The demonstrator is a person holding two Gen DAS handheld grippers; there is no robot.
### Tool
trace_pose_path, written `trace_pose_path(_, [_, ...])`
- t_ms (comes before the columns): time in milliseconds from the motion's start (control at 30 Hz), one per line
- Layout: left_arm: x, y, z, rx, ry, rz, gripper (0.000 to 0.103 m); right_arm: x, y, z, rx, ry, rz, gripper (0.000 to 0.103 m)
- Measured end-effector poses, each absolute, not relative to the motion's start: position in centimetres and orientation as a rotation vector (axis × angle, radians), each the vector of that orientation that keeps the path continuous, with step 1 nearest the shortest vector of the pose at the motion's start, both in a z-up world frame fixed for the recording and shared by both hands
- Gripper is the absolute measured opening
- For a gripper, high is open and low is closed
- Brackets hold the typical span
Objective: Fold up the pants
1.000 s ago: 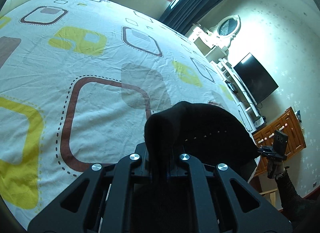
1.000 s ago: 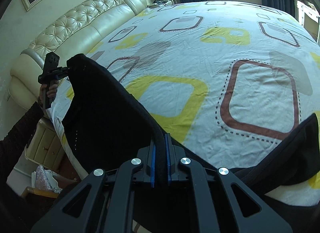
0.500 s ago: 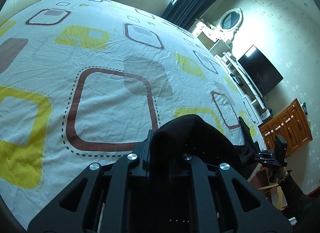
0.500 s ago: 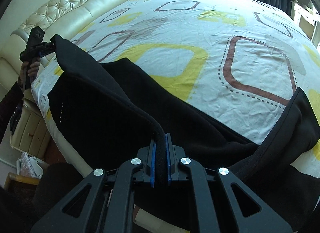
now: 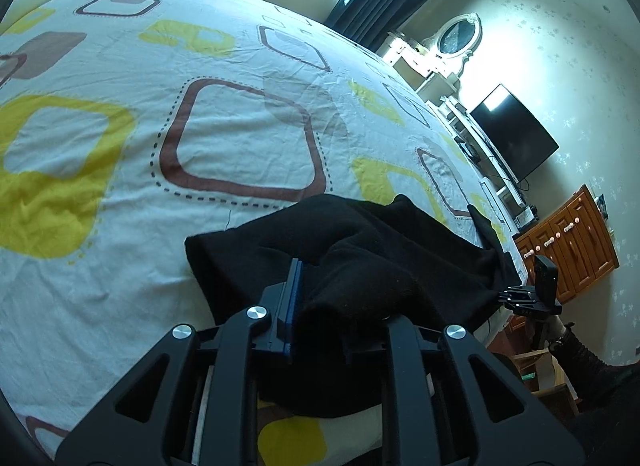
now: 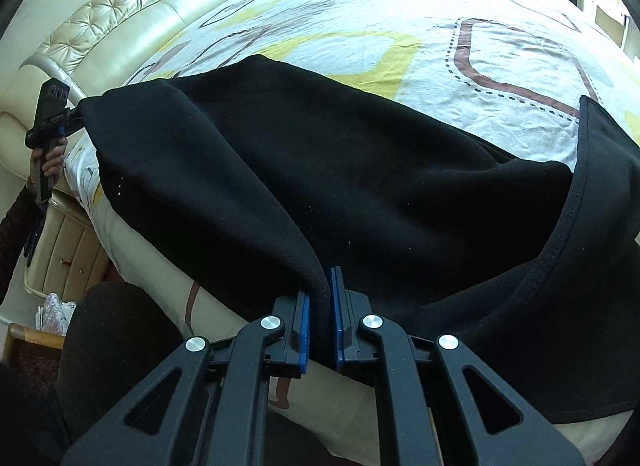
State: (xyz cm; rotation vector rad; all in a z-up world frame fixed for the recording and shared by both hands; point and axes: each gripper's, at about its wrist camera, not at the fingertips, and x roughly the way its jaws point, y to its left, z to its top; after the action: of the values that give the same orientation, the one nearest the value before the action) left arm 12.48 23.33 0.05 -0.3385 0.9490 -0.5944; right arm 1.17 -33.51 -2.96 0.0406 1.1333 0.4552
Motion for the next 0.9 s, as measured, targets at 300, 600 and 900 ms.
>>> trace_pose_path(300, [10.0, 22.9, -3.6, -0.308, 1.004, -0.597, 0.019, -0.4, -35.3, -2.0, 0.047, 1.108, 0.396, 0.009])
trace_pose_path(600, [8.4, 24.4, -5.2, -0.195, 1.005, -0.490, 0.043, -0.7, -35.6, -3.1, 0.071, 1.131, 0.399, 0.016])
trace_pose_path(900, [4.1, 28.7, -5.7, -0.457, 1.003, -0.373, 0.045, -1.7, -34.6, -2.5, 0.079, 1.112, 0.418, 0.046])
